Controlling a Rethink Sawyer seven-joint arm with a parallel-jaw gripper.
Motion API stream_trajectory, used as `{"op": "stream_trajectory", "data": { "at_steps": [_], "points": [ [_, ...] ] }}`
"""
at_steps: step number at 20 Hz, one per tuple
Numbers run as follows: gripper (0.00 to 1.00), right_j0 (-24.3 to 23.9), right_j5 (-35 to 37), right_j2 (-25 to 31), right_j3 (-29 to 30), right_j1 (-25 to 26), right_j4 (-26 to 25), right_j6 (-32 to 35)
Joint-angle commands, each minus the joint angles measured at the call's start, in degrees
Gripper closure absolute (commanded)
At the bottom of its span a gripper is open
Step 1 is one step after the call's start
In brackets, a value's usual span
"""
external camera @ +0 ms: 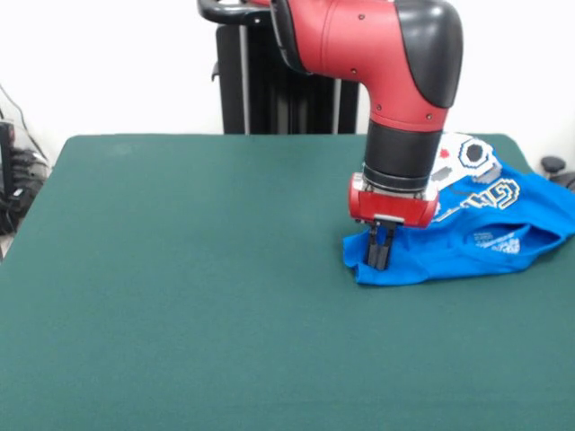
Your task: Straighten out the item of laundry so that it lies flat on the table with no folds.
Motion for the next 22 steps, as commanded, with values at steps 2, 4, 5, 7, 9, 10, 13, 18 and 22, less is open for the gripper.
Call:
{"op": "stream_trajectory", "data": {
  "at_steps": [2,4,5,7,9,10,13,18,22],
  "points": [
    [1.0,0.94,2.27,3.53,2.51,0.7,3.75,16.08],
    [1.0,1.18,2.31,3.32,2.5,0.67,3.87,16.13],
    [1.0,1.21,2.34,3.28,2.47,0.68,3.89,16.12],
    [1.0,1.86,2.38,2.62,2.75,0.76,4.87,17.02],
    [1.0,2.26,1.81,2.16,3.02,0.75,5.86,18.0],
    [1.0,2.41,1.82,1.92,3.27,0.64,6.31,18.32],
    [1.0,3.17,2.1,0.48,3.31,0.22,6.94,17.78],
    [1.0,3.43,0.1,0.71,2.98,1.19,7.33,17.41],
    [0.0,3.25,-0.08,1.06,3.75,0.9,9.07,19.15]
  ]
}}
